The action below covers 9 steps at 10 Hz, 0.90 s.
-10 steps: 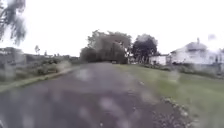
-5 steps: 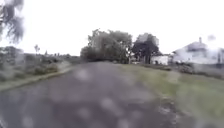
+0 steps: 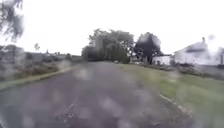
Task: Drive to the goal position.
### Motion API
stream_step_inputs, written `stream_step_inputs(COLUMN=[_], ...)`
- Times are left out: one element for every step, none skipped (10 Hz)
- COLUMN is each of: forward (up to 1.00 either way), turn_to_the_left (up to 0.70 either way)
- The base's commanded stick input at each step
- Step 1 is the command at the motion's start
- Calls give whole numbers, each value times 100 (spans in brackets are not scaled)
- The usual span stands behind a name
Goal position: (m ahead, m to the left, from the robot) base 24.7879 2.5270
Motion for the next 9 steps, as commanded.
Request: stream_step_inputs(forward=[100, 100, 100, 100, 100, 100, 100, 100, 100], turn_to_the_left=[0, 0, 0, 0, 0, 0, 0, 0, 0])
